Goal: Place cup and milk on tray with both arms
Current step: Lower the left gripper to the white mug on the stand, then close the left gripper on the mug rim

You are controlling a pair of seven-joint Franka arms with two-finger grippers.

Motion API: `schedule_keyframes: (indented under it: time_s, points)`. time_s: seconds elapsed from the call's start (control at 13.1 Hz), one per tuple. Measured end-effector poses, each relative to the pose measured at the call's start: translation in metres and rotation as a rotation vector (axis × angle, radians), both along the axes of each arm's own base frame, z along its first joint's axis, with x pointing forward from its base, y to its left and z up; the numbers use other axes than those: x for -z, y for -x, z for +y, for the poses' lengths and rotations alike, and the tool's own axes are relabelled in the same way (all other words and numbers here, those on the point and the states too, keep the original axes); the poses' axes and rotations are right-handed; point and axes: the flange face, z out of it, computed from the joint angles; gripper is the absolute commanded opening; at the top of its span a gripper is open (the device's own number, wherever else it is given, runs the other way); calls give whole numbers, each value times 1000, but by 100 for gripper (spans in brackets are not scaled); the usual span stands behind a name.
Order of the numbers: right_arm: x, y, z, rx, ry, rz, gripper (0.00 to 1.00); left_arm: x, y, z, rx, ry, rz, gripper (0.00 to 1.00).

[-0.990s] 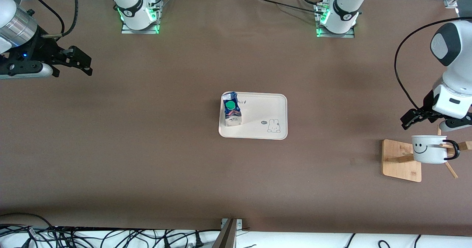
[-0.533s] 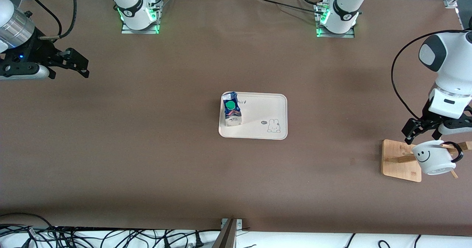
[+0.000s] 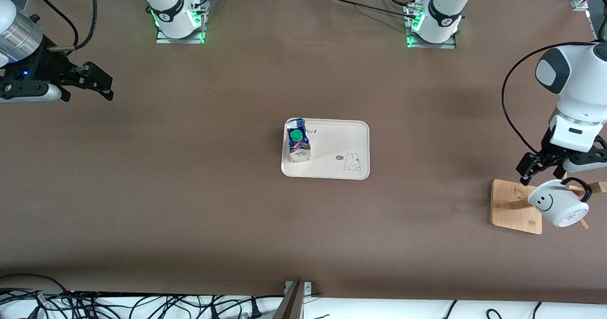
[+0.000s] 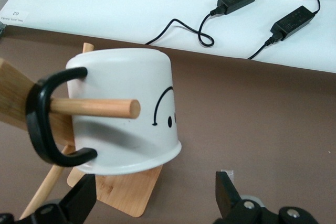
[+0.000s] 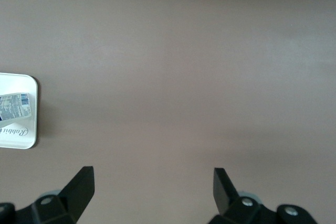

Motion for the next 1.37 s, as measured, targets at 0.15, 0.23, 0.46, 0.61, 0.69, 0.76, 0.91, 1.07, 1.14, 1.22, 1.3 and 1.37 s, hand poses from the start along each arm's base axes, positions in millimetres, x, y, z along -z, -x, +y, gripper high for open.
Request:
schedule_keyframes:
  time_s: [0.15,0.23,0.46,0.61,0.69,0.76,0.91,1.07,1.14,1.22,1.3,1.37]
  points:
    - [0,0,0,0,0,1,100,-4,13,-7,-2,8,1,100]
    - [0,0,0,0,0,1,100,-7,17,-8,-4,9,-2,100]
    - [0,0,0,0,0,2,100,-15,24,-8,-8,9,-11,100]
    - [0,0,0,0,0,2,100,-9,27,-6,-20,15,0,100]
    - [0,0,0,0,0,2,100,-6,29,-3,-28,17,7,100]
    - [0,0,0,0,0,2,100,-3,32,2,-42,20,12,100]
    - [1,0,0,0,0,3,100,0,37,10,-69,28,18,100]
    - [1,0,0,0,0,3,100,2,38,11,-79,33,8,100]
    - [1,0,0,0,0,3,100,2,36,9,-78,36,-29,100]
    - [1,0,0,0,0,3,100,5,33,9,-73,37,-82,100]
    - [1,0,0,0,0,3,100,14,30,9,-70,40,-127,100]
    - [1,0,0,0,0,3,100,25,27,12,-73,44,-159,100]
